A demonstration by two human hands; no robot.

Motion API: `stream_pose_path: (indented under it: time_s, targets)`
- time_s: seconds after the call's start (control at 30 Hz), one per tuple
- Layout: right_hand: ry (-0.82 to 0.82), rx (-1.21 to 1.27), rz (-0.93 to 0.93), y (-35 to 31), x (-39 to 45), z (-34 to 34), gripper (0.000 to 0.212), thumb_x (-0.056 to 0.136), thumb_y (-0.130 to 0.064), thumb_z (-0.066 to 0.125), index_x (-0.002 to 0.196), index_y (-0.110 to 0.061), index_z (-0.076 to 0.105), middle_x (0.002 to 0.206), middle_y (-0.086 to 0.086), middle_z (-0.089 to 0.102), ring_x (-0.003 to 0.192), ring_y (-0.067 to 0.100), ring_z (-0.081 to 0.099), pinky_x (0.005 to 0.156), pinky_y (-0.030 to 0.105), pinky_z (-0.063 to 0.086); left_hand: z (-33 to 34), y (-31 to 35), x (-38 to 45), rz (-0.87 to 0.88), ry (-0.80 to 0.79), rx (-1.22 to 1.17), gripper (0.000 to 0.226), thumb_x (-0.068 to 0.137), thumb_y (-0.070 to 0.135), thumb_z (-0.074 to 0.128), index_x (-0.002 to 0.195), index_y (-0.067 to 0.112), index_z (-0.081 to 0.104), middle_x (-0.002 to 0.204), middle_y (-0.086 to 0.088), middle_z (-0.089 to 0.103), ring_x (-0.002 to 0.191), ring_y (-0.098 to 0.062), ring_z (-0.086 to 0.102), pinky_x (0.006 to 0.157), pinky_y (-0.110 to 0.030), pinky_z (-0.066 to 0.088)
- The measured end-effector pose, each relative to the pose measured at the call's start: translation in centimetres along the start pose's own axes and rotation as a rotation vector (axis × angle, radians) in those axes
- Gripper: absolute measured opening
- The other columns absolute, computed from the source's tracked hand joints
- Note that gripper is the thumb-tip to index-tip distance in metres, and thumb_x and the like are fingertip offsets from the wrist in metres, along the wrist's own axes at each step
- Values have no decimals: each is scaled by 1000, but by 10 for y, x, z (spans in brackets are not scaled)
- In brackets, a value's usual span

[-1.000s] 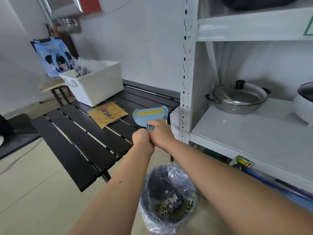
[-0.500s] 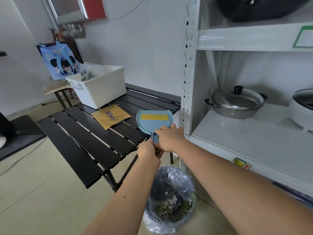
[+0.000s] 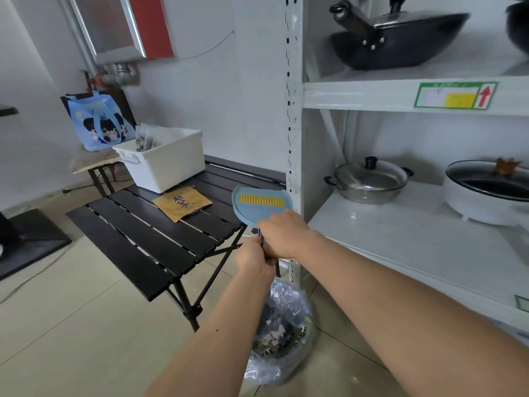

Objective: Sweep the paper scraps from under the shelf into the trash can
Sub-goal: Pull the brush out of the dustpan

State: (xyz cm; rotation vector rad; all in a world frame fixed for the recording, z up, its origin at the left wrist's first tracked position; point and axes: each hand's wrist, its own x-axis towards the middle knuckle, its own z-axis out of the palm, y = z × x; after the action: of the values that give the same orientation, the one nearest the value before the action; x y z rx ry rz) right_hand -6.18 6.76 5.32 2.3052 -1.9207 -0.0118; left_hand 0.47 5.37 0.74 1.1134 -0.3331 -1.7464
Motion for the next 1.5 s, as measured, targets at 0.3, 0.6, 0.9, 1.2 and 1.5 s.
stream_pose_path:
  time_s: [0.3,0.6,0.9,1.2,1.5]
  targets:
    - [68,-41,-12,2,-27,-13,25,90,-8,44,106,-5,63,108,14,67,97,32,62,66,32,38,4,-7,-17,-5,-39,-125,23,96,0,38,78,5,52,72,-7,53,60,-16,47,69,-32,50]
    - [568,770,437,10,-37,-15,30,94,-26,49,71,-6,47,65,8,51,66,26,41,51,32,29,5,-3,-18,16,-60,-88,13,97,3,41,104,1,52,86,-13,56,63,-19,50,61,-26,48]
    - [761,913,612,18,-37,7,32,90,-20,54,63,-10,41,52,0,39,61,23,40,56,30,28,9,15,8,19,64,-93,27,96,2,40,71,6,51,76,-10,52,63,-17,49,60,-23,46]
    - [680,907,708,42,-54,56,33,90,-21,55,63,-4,47,57,6,45,57,19,36,51,27,28,22,29,55,-4,122,-181,16,97,3,38,89,0,52,75,-12,52,67,-19,52,84,-25,50]
    - [667,844,707,51,-60,62,32,91,-20,54,72,5,56,62,9,52,59,18,41,48,21,27,23,31,72,-6,58,-238,50,98,38,40,136,7,34,133,-20,49,116,-34,54,102,-45,47]
